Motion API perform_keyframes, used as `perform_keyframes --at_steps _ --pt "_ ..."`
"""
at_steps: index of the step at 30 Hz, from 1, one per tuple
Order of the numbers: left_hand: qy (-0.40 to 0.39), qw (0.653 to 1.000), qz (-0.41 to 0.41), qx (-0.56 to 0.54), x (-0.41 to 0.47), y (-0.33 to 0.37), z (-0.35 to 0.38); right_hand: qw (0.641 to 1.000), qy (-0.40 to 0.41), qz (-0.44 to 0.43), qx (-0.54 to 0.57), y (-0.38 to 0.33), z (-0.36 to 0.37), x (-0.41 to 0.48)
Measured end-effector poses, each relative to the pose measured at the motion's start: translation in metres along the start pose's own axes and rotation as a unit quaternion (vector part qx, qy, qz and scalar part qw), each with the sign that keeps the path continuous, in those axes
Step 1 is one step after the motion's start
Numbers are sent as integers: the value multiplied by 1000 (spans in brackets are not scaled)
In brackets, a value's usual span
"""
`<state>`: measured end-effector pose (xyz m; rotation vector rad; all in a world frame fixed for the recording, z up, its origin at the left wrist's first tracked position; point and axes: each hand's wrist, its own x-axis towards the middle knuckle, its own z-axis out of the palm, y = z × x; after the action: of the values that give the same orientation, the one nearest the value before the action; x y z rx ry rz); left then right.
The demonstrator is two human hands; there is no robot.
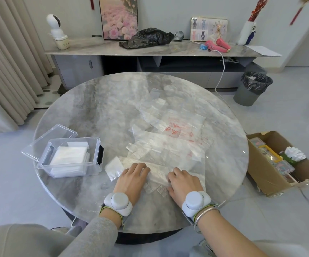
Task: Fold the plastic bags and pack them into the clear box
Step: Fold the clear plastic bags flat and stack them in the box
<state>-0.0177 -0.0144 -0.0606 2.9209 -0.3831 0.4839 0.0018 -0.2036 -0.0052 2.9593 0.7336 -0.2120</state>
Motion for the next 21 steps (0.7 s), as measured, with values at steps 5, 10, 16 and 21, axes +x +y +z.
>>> perform_keyframes --at_steps 5,10,16,21 --pt "41 995 -74 56 0 -2 -2 1000 3 7 -12 -4 0 0" --pt "-42 975 -217 -4 8 10 -26 1000 8 22 13 -6 3 1" --pt "-190 824 -437 -305 16 17 -30 1000 0 20 17 -3 1 2" --pt "-199 573 -544 -580 25 32 -44 999 -10 24 36 -3 -4 0"
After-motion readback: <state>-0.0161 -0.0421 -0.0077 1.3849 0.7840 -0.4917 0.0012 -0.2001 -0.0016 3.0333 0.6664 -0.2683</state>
